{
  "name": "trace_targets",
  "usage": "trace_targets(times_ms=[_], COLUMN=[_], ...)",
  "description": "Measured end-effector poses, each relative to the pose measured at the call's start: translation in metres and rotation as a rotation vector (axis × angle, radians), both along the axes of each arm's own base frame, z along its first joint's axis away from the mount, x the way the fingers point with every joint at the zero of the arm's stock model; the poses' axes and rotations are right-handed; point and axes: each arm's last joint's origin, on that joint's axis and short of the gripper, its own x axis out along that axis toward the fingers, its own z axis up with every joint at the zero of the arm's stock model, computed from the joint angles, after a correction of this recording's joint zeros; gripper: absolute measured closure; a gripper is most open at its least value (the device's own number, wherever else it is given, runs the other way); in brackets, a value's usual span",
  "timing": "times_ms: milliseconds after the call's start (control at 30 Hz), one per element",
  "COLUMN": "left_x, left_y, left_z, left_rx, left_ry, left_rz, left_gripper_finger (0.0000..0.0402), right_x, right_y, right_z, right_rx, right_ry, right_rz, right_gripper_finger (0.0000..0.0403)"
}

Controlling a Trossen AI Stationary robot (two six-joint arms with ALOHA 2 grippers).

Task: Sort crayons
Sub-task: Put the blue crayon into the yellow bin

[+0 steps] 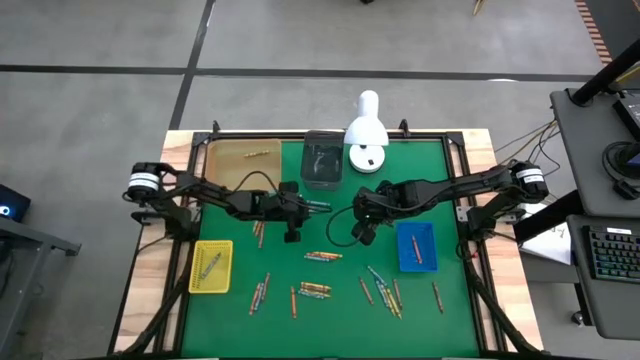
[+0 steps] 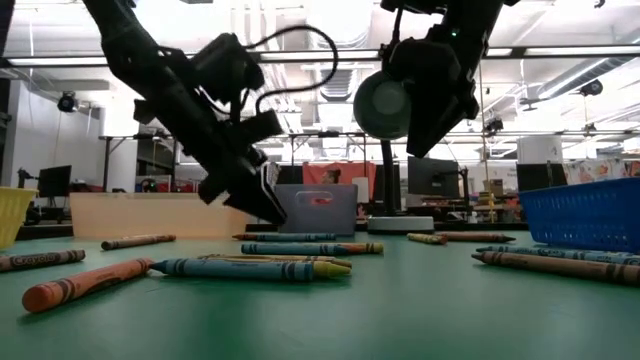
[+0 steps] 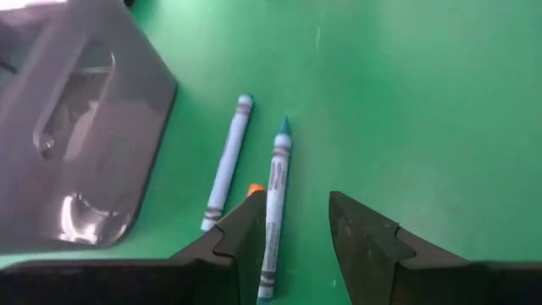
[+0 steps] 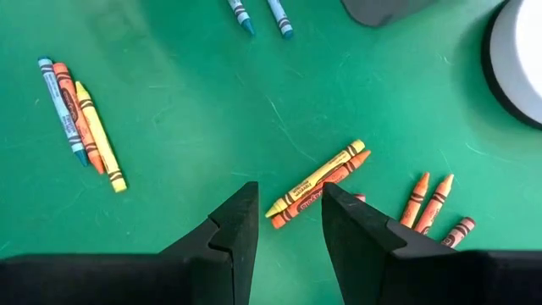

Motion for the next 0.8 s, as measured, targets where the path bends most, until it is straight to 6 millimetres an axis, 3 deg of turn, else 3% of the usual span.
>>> trace_targets(times_ms=[200,800], left_x=[0.0004,-0.0014], left_y=[0.0028,-0.0015], left_z=[-0.0087,-0.0102], left_rx=[-0.003,-0.108], left_ry=[0.031,0.048], left_rz=[0.008,-0.064], left_gripper_finger=[0.0287,0.0287], right_x=[0.0003,0.0010], right_y=[0.0000,0.0001], right_z=[0.0000,0.0002], right_rx=[0.000,0.001], right_ry=[-0.004,-0.010], right_rz=[0.000,0.000], right_gripper_finger=[0.0284,0.0284])
